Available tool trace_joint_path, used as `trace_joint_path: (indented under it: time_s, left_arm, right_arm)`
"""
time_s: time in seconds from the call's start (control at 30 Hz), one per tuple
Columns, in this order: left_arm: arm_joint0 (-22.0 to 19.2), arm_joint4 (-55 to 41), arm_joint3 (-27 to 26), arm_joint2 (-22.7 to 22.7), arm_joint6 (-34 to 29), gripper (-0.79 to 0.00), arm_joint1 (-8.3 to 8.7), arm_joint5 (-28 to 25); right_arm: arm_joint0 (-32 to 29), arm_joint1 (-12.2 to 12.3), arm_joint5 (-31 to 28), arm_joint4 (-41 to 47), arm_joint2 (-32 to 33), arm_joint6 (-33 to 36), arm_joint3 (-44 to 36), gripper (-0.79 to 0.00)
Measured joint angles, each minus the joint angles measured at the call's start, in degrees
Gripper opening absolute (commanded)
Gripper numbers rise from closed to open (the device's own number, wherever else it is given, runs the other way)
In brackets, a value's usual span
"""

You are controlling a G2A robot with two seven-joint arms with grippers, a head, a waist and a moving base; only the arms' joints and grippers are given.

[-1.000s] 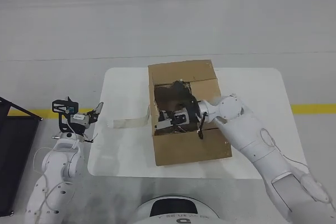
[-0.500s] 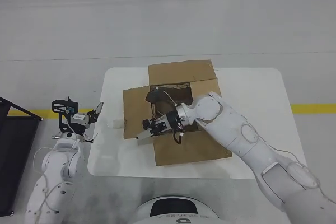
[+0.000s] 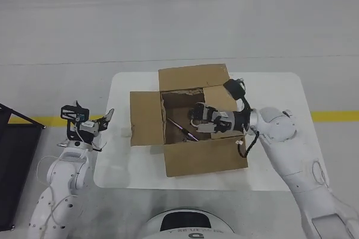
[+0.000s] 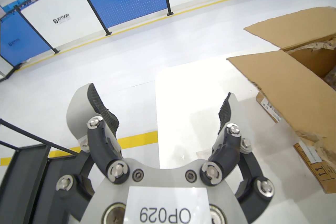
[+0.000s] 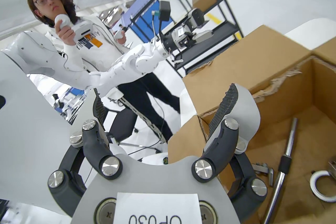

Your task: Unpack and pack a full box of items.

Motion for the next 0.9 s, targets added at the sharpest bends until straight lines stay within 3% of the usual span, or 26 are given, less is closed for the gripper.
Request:
trace_joint_path:
  time_s: [0.2,0.43,0.6,0.77,0.9]
  left_arm:
    - [-2.8,6.0,-2.2,4.2,-4.9,0.0,-0.4,1.3]
    - [-11.6,21.5,8.0,12.9,-16.7,0.0,-1.17,2.6]
    - [-15.3,26.0,12.3,17.4,-19.5,0.0,-1.89,1.6]
    - [-16.1,27.8,13.2,17.1,-20.8,0.0,-2.18,3.9]
    - [-17.5,25.7,13.1,14.0,-22.1,0.0,-2.82,14.4]
  right_arm:
    - [-13.3,2.9,-6.5,0.7,13.0,-6.5,-1.9,0.0]
    - [-18.5,3.9,-9.8,0.8,19.5,-10.2,1.9,0.0]
    - [-19.2,4.3,-10.7,1.6,19.0,-10.7,3.6,0.0]
    - [-18.6,4.6,-10.8,1.7,18.7,-10.8,4.7,0.0]
    - [-18.6,5.0,-11.1,1.8,18.6,-11.1,5.1,0.0]
